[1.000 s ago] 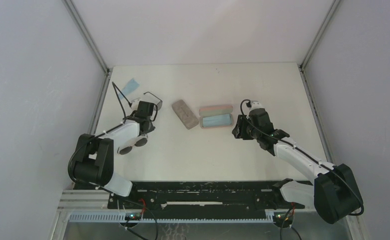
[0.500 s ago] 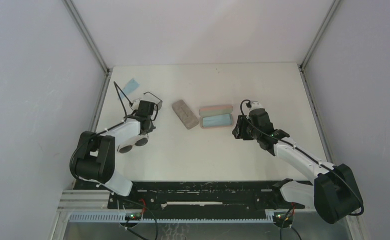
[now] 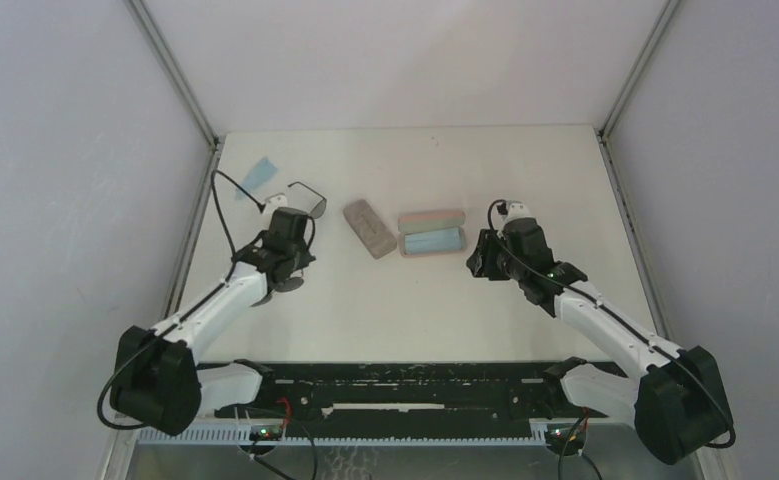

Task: Organize the sunglasses
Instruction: Pick up the sunglasses from the center of the board, then place the sunglasses at the center of the board.

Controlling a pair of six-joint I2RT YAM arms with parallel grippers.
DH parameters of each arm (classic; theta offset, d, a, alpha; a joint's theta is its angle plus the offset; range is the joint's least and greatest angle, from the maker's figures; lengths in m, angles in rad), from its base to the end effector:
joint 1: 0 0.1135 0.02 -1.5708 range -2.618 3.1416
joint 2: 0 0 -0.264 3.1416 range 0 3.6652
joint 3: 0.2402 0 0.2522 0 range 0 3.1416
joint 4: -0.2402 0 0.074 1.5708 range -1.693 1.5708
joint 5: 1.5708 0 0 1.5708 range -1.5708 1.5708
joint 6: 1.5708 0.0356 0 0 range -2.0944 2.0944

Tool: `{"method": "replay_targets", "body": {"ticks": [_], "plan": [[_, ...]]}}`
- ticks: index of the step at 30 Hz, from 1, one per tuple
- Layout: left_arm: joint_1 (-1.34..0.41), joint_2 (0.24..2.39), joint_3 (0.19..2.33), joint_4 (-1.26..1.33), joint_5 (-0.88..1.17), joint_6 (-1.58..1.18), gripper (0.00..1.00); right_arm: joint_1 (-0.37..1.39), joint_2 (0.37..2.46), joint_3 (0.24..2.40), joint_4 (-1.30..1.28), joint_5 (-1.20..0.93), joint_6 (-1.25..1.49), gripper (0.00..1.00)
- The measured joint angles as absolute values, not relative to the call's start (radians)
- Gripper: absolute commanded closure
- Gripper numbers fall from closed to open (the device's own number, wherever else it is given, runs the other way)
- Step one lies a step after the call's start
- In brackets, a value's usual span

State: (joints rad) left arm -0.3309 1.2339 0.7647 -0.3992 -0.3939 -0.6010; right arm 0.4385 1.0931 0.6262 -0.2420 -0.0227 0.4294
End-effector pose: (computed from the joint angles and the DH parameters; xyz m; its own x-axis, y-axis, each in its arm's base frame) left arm 0.2384 -0.0675 0.2238 -0.6324 -0.3348 -0.6985 -0.3542 0.9270 -0.1237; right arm 0.2057 0.0974 0.2199 -0.7191 0.1225 -0.6840 -0.1547 0.9314 0.3295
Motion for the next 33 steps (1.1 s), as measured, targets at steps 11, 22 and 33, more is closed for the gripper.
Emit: {"method": "replay_targets", "body": {"ticks": [11,22,33], "plan": [[-0.763,1.171,0.764,-0.498,-0.379,-0.648,1.00,0.438,0.989,0.626,-0.295,0.002,0.426,0.53],[-1.079,1.423,0.907,-0.419,-0.297,-0.393,1.00,0.419,0.833,0.613,-0.379,0.048,0.424,0.53],[-1.169,1.529,0.954,-0.329,-0.081,-0.046,1.00,0.312,0.674,0.591,-0.456,0.049,0.435,0.53]]}}
